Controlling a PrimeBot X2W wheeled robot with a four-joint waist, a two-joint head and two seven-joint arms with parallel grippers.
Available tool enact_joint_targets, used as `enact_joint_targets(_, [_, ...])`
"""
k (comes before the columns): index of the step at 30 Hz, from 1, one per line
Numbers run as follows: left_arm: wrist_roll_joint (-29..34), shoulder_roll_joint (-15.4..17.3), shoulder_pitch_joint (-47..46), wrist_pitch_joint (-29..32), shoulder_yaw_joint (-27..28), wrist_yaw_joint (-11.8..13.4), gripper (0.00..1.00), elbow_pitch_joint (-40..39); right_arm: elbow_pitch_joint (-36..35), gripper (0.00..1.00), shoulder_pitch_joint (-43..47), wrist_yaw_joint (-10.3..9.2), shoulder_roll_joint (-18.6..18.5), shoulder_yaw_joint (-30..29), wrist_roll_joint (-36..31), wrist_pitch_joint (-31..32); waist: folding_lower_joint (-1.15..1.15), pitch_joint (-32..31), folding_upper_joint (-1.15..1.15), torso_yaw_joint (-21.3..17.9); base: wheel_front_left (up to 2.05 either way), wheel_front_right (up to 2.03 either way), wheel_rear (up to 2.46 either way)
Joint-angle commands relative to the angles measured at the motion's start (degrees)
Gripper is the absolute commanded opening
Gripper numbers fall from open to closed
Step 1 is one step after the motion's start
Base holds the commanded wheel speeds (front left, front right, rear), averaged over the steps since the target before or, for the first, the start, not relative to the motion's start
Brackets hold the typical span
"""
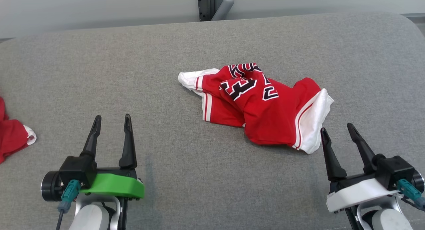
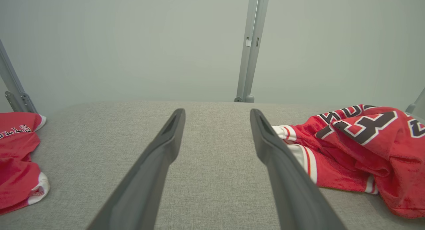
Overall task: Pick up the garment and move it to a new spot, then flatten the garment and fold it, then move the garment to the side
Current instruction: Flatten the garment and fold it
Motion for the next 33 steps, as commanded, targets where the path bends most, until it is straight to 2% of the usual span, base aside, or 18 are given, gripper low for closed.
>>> enact_joint_targets(1, [-0.3,0.3,1.0,0.3,-0.4,0.2,1.00,-0.3,-0.4,1.00,-1.7,-0.04,0.0,-0.5,0.5,-0.5,0.00,-0.4,0.00,-0.2,0.00,0.00,0.00])
enact_joint_targets(16, [-0.5,-0.9,1.3,1.1,-3.1,-0.3,1.00,-0.1,2.8,1.00,-8.5,-0.04,-0.8,-2.0,1.9,-1.7,0.00,0.2,0.00,0.9,0.00,0.00,0.00])
enact_joint_targets(19, [-1.0,-0.9,0.7,1.0,-3.4,-1.1,1.00,0.2,3.2,1.00,-8.6,-0.04,-1.0,-1.8,2.2,-2.0,0.00,0.4,0.00,1.1,0.00,0.00,0.00])
enact_joint_targets(23, [-0.4,-0.9,-2.3,2.3,-5.3,-3.0,1.00,0.4,3.3,1.00,-9.1,-0.04,-1.1,-1.7,2.5,-2.1,0.00,1.2,0.00,1.2,0.00,0.00,0.00])
enact_joint_targets(28, [-0.4,-2.7,-8.3,6.5,-10.2,-7.5,1.00,2.5,3.3,1.00,-10.2,-0.04,-1.2,-0.8,2.7,-1.9,0.00,2.9,0.00,0.1,0.00,0.00,0.00])
enact_joint_targets(33, [-0.1,-4.8,-14.9,10.6,-14.8,-11.6,1.00,8.2,3.9,1.00,-11.9,-0.04,-1.1,0.9,3.2,-2.2,0.00,4.7,0.00,-2.5,0.00,0.00,0.00])
